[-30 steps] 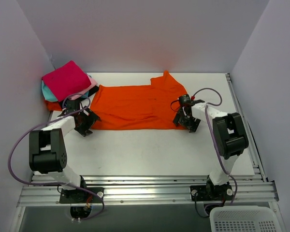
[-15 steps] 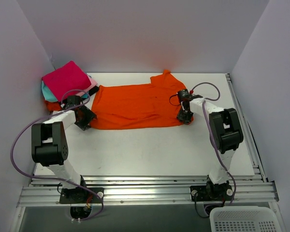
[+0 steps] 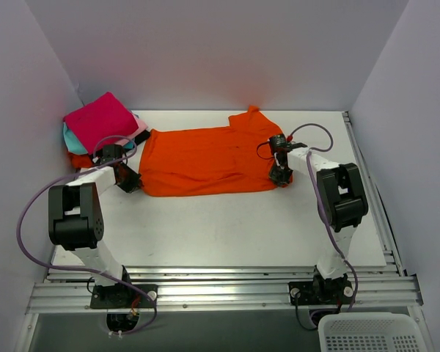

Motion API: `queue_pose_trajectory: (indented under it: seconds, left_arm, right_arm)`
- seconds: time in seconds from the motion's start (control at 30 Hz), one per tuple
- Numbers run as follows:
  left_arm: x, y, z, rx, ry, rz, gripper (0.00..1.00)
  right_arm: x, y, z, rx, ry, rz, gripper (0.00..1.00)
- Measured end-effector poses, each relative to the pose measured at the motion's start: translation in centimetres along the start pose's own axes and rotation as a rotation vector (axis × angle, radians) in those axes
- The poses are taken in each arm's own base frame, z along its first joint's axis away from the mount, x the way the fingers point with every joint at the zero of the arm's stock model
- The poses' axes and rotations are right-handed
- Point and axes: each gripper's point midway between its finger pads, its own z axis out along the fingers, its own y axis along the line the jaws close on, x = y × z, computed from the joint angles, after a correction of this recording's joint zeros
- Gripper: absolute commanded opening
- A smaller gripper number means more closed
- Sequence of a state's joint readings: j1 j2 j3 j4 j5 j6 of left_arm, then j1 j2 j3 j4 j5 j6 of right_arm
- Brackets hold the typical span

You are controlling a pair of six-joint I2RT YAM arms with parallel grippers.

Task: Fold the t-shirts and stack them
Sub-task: Fold the flattened tshirt in 1/3 of the way

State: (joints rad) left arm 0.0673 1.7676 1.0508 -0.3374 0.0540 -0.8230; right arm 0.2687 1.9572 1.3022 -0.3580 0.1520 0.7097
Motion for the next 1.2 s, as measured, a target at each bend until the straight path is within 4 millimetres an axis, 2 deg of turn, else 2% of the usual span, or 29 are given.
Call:
queue_pose_trajectory:
  seconds: [0.27, 0.47, 0.7, 0.8, 0.83, 0.93, 1.13, 1.2]
  left_arm:
    - [0.5, 0.4, -0.6, 0.008, 0.000, 0.005, 0.02]
    - [2.1, 1.5, -2.9, 0.031, 0.002, 0.022, 0.02]
    - [5.2, 4.1, -6.2, 0.044, 0.020, 0.025, 0.02]
    - [6.3, 4.9, -7.7, 0.053, 0.022, 0.026, 0.02]
    - [6.6, 5.2, -8.1, 0.053, 0.023, 0.027, 0.02]
    - [7.0, 5.8, -9.3, 0.045, 0.017, 0.037, 0.02]
    - [7.6, 6.9, -10.0, 0.008, 0.032, 0.042, 0.04]
    - [7.9, 7.2, -10.1, -0.004, 0.042, 0.040, 0.14]
  right_arm:
    - [0.3, -0.9, -0.2, 0.015, -0.010, -0.012, 0.00]
    - [2.9, -4.2, -1.7, 0.070, 0.026, -0.044, 0.00]
    - [5.5, -7.7, -5.3, 0.087, 0.047, -0.051, 0.00]
    - [6.3, -8.9, -6.8, 0.078, 0.037, -0.046, 0.21]
    - [6.5, -9.3, -7.2, 0.077, 0.035, -0.044, 0.53]
    - [7.3, -10.7, -8.6, 0.100, 0.038, -0.048, 0.84]
    - [7.7, -12.4, -11.0, 0.133, 0.026, -0.034, 0.88]
    - [7.9, -12.9, -11.6, 0.142, 0.023, -0.028, 0.88]
